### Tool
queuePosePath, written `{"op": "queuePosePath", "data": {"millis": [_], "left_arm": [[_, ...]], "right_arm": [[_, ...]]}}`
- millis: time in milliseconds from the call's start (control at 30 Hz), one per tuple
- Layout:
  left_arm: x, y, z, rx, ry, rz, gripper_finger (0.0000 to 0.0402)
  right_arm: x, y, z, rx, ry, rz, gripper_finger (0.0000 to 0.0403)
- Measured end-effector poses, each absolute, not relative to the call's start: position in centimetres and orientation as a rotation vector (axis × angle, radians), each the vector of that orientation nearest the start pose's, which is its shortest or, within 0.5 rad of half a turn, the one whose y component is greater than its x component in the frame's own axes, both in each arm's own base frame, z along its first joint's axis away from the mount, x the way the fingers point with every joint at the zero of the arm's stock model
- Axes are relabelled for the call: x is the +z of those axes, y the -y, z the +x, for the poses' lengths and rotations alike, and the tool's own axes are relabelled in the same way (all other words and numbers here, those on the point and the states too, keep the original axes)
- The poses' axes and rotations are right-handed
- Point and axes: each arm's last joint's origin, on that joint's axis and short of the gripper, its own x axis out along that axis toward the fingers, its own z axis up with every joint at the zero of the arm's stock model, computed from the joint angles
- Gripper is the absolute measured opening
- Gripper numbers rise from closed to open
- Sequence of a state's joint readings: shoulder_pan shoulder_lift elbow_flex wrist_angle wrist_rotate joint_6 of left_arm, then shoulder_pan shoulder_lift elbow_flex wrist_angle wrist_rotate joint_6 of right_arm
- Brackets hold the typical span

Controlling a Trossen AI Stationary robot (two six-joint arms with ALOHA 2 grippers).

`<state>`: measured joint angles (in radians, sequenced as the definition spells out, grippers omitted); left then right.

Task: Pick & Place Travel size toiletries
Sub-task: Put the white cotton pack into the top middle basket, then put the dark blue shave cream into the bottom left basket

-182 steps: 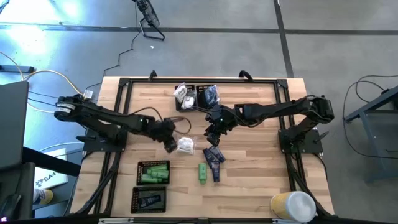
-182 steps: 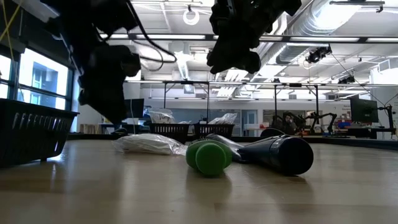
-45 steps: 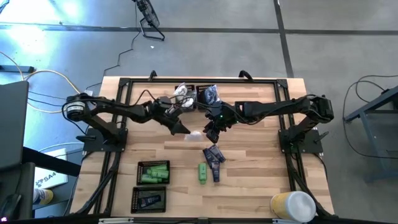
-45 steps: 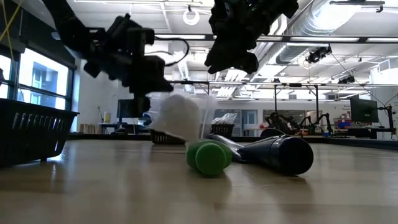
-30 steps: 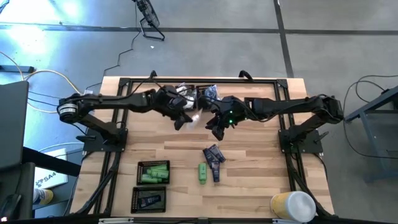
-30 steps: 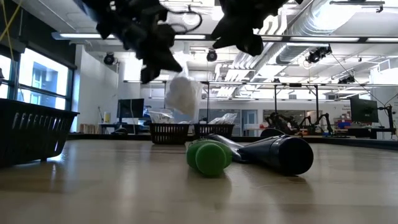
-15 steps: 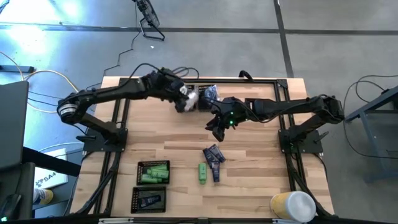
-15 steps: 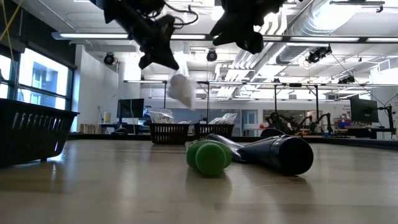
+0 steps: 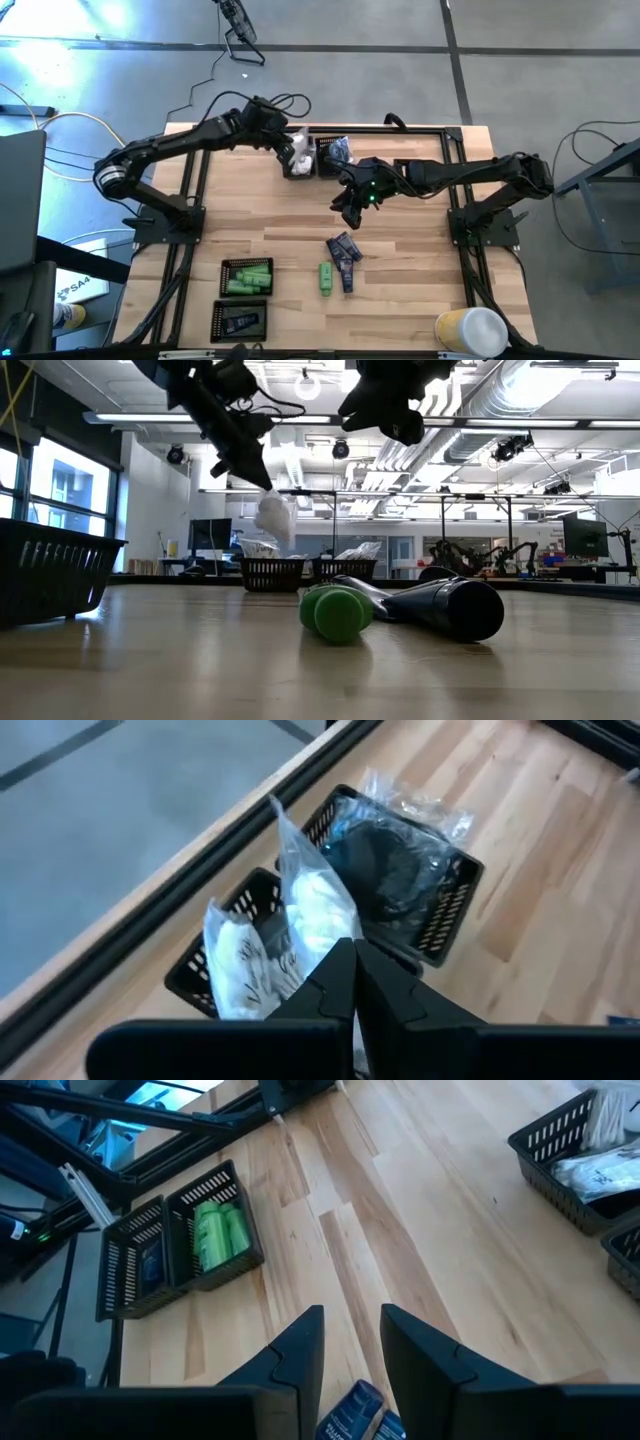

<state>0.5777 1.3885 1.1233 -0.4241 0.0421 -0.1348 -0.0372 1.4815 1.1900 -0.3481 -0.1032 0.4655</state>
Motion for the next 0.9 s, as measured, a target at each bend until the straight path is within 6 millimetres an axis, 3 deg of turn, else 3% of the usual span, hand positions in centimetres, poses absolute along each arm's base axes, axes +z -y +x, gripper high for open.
{"op": "queuePosePath", "data": {"millis": [300, 667, 900], "left_arm": [[25.6, -16.6, 25.7, 0.587, -0.716, -0.382, 0.0000], [25.6, -16.8, 25.9, 0.593, -0.698, -0.375, 0.0004], [25.6, -16.8, 25.9, 0.593, -0.696, -0.376, 0.0075]], "right_arm": [[29.6, 1.0, 32.6, -0.110, -0.630, 0.490, 0.0094], [29.6, 1.0, 32.7, -0.111, -0.626, 0.497, 0.0094], [29.7, 1.0, 32.7, -0.111, -0.622, 0.497, 0.0094]]}}
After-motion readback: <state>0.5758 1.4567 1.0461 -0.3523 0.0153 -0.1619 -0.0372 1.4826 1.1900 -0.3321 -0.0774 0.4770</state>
